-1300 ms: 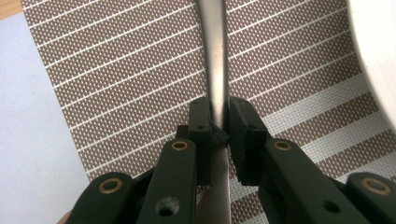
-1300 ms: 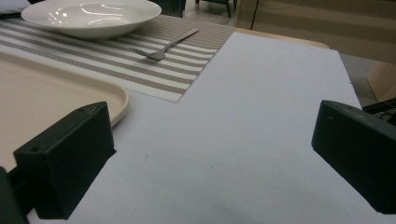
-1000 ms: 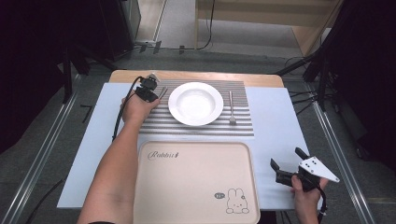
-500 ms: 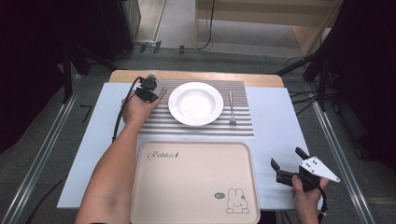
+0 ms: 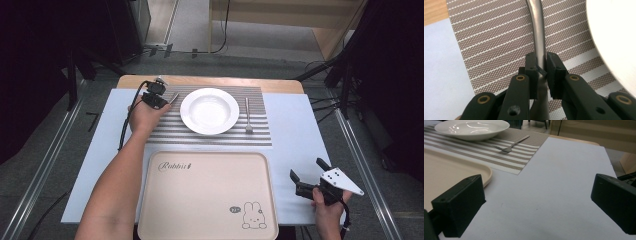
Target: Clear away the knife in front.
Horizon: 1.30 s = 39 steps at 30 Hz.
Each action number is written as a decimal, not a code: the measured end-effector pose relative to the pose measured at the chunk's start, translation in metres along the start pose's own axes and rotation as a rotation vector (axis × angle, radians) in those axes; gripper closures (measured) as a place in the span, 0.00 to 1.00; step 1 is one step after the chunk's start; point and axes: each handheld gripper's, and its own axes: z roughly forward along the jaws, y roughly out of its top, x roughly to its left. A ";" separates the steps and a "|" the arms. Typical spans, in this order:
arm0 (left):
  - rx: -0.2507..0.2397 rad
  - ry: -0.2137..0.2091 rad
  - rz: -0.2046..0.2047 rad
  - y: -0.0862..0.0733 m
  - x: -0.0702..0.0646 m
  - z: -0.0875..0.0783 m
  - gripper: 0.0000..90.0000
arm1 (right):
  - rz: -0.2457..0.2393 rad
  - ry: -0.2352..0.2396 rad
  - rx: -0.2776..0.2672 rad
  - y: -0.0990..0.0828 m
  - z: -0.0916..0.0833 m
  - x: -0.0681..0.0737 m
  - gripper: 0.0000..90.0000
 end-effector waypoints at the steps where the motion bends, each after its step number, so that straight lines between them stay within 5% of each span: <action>1: -0.008 -0.005 -0.001 -0.001 0.000 -0.001 0.90 | 0.000 0.000 -0.001 0.000 0.000 0.000 0.00; 15: -0.054 -0.022 0.039 -0.012 -0.003 -0.026 0.90 | -0.001 -0.004 0.001 0.000 0.000 0.000 0.00; 29: -0.119 -0.057 0.031 -0.044 -0.007 -0.059 0.90 | -0.001 -0.004 -0.002 0.000 -0.001 0.000 0.00; 39: -0.121 -0.045 0.094 -0.066 -0.021 -0.070 0.89 | -0.001 -0.005 -0.004 0.000 -0.001 -0.001 0.00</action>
